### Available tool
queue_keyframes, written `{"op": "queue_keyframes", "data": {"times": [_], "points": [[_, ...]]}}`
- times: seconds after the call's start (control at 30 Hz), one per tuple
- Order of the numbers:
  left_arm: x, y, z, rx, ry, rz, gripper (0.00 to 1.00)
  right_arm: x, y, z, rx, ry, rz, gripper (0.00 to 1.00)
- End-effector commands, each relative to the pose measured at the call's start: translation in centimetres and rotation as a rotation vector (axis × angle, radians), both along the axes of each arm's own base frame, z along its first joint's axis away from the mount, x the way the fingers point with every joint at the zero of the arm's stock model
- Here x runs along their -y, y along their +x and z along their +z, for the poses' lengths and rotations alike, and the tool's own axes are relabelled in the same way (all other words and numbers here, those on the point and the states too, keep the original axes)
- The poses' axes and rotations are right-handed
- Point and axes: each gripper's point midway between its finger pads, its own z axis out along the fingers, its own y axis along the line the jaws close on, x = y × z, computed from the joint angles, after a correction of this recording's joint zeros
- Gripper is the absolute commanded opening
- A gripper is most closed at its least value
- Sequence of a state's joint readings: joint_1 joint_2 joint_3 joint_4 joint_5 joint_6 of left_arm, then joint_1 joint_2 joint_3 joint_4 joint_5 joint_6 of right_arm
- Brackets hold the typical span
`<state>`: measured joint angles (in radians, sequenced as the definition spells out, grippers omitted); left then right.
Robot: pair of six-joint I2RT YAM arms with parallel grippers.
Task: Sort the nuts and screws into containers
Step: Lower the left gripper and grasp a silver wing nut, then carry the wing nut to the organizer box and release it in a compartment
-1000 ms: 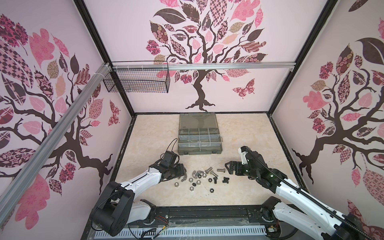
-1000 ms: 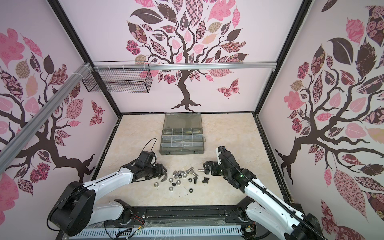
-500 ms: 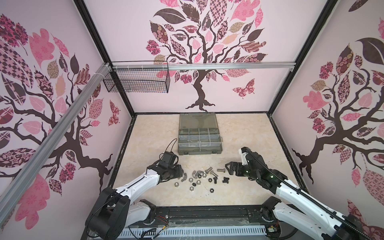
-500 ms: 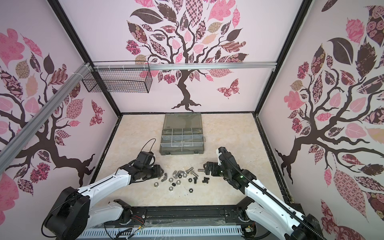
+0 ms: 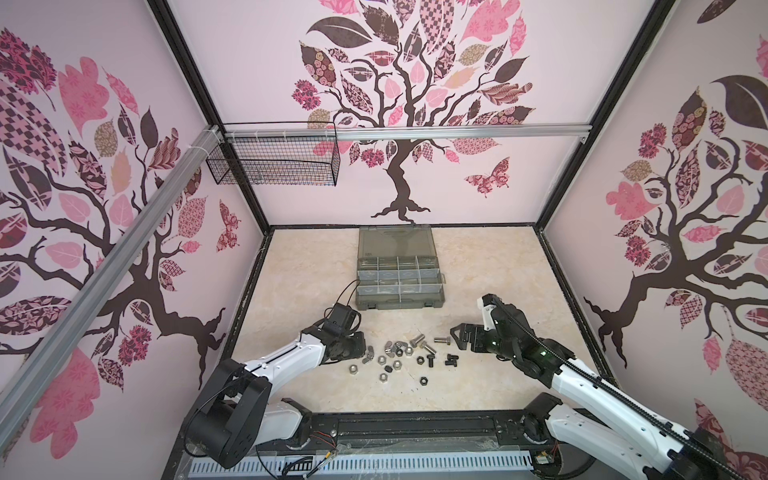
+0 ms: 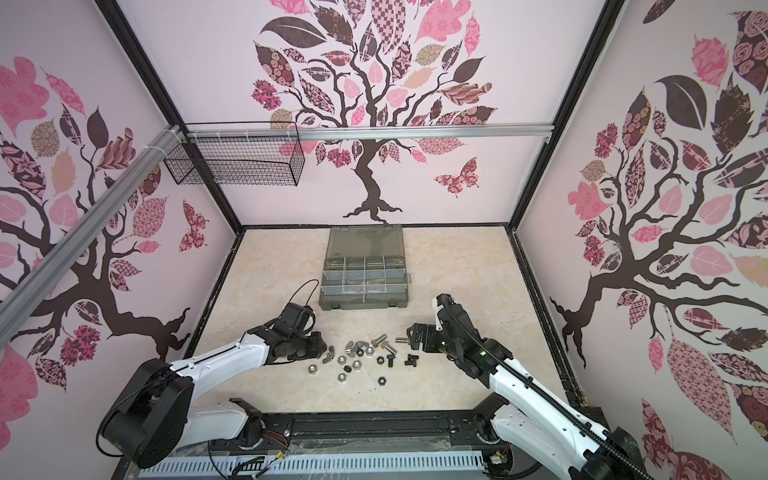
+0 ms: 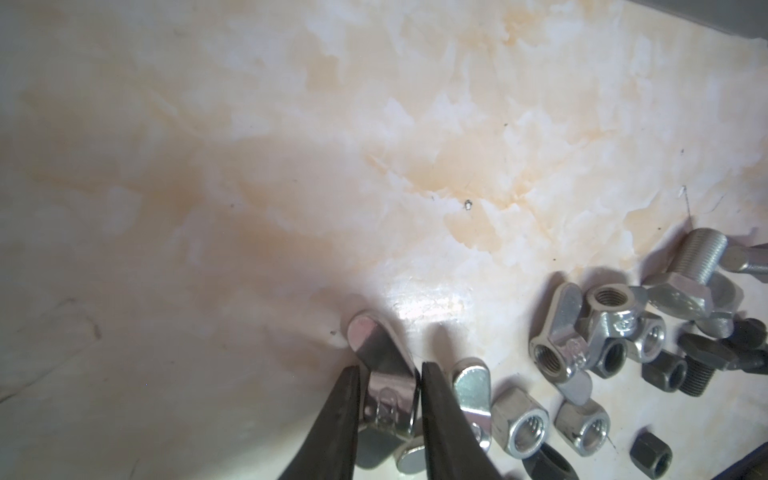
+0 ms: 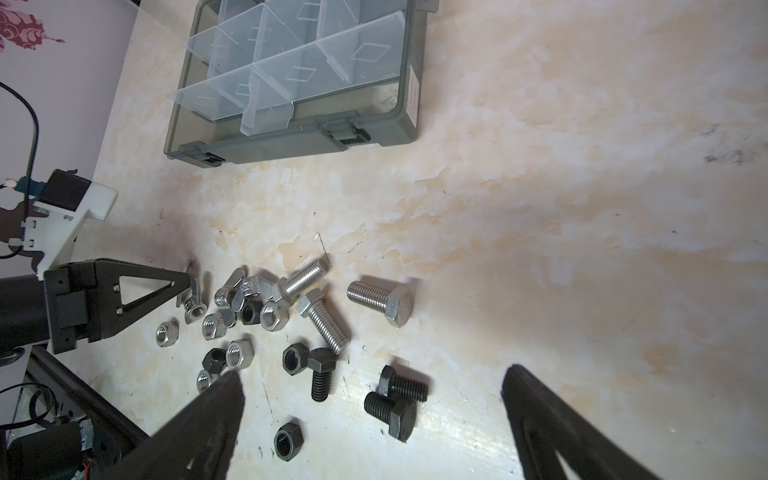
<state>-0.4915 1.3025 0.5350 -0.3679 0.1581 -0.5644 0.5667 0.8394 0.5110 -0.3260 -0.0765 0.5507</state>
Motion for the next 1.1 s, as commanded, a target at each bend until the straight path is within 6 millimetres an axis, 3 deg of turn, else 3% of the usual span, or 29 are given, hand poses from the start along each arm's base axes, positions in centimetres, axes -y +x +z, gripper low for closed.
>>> {"op": "queue_keyframes", "data": {"times": [0.0, 0.2, 0.37, 0.53, 0.67, 0.9, 1.07], "points": [[0.3, 0.5, 0.2, 0.015, 0.011, -0.023, 0.24, 0.1, -0.3, -0.4, -0.018, -0.003, -0.004, 1.0], [0.4, 0.4, 0.4, 0.016, 0.013, -0.028, 0.11, 0.1, -0.3, -0.3, -0.017, -0.002, -0.007, 1.0], [1.0, 1.8, 3.4, 0.1, -0.013, -0.036, 0.09, 0.3, -0.4, -0.2, -0.017, -0.007, -0.013, 0.99], [1.9, 6.0, 8.8, 0.247, 0.014, -0.064, 0.09, 0.6, -0.5, 0.1, -0.009, -0.009, -0.021, 1.0], [2.6, 9.7, 11.2, 0.296, 0.042, -0.091, 0.1, 0.6, -0.5, 0.3, -0.009, -0.005, -0.023, 1.0], [3.7, 15.0, 10.9, 0.279, 0.041, -0.112, 0.1, 0.8, -0.4, 1.0, 0.0, -0.014, -0.03, 0.99], [3.7, 16.5, 9.9, 0.264, 0.043, -0.107, 0.1, 1.0, -0.3, 1.3, 0.009, -0.012, -0.041, 1.0]]}}
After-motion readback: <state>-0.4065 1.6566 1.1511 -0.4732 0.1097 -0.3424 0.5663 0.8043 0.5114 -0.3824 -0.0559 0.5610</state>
